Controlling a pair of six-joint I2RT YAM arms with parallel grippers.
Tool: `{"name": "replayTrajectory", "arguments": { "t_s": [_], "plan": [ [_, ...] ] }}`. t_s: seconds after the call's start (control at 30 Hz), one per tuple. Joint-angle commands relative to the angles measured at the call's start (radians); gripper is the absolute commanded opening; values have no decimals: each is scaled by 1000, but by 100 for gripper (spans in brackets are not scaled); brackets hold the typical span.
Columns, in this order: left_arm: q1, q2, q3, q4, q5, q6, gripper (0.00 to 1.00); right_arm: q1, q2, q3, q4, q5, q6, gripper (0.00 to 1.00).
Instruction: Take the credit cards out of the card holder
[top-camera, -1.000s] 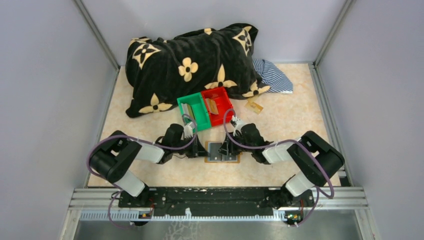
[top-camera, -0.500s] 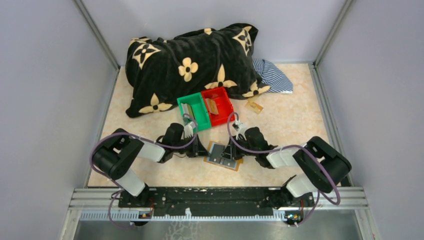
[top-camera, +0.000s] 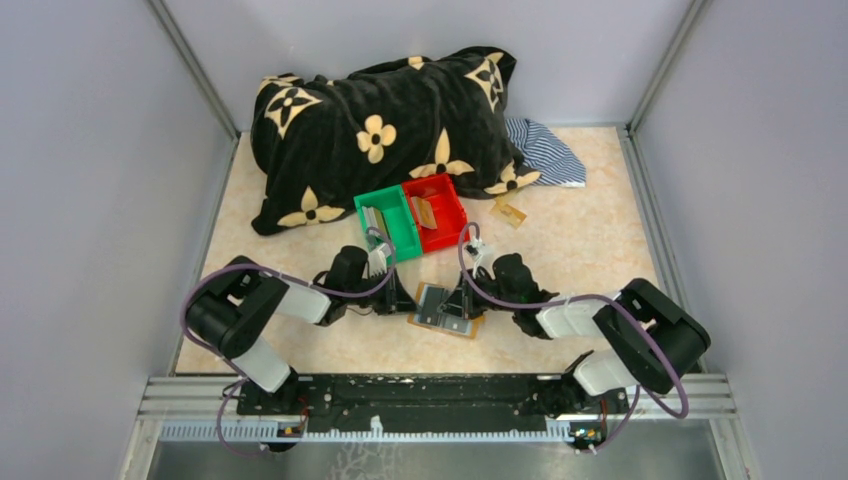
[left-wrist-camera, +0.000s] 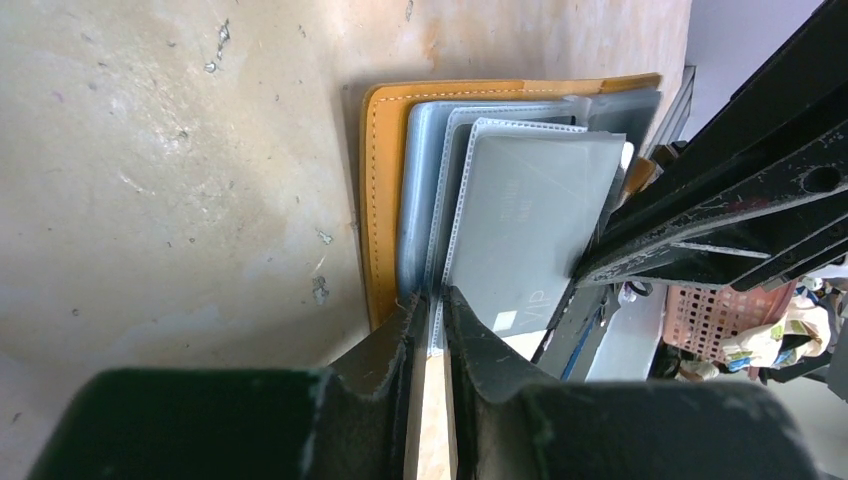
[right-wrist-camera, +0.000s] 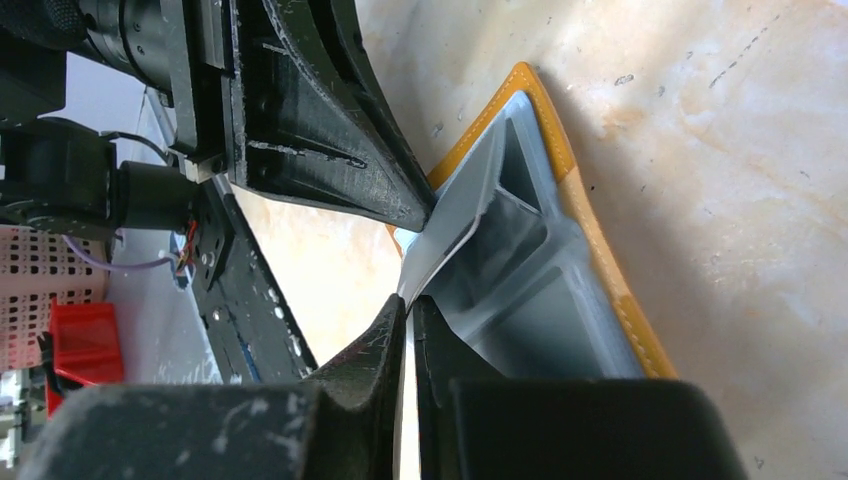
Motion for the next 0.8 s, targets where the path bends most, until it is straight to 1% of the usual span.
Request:
{"name": "replayTrajectory", "arguments": {
  "t_s": [0.0, 0.17, 0.27, 0.4, 0.57, 0.67, 0.77],
  "plan": [
    [-5, 71, -35, -157, -118, 56, 19, 18, -15, 4, 75, -34, 7, 1],
    [-6, 77, -30, -155, -115, 53, 19, 18, -49, 18, -6, -5, -28, 0],
    [-6, 54, -37, -145, -109, 48, 19, 7, -56, 19, -46, 11, -55, 0],
    [-5, -57, -52, -146, -118, 47, 19, -24, 3, 20, -36, -30, -79, 0],
    [-5, -232, -22, -260, -175, 89, 19, -47, 93, 39, -1, -90, -97, 0],
    [-5, -277, 22, -318, -195, 114, 19, -54, 128, 51, 16, -117, -99, 0],
    [-5, -277, 51, -324, -182, 118, 19, -55, 140, 59, 20, -135, -97, 0]
  ]
}}
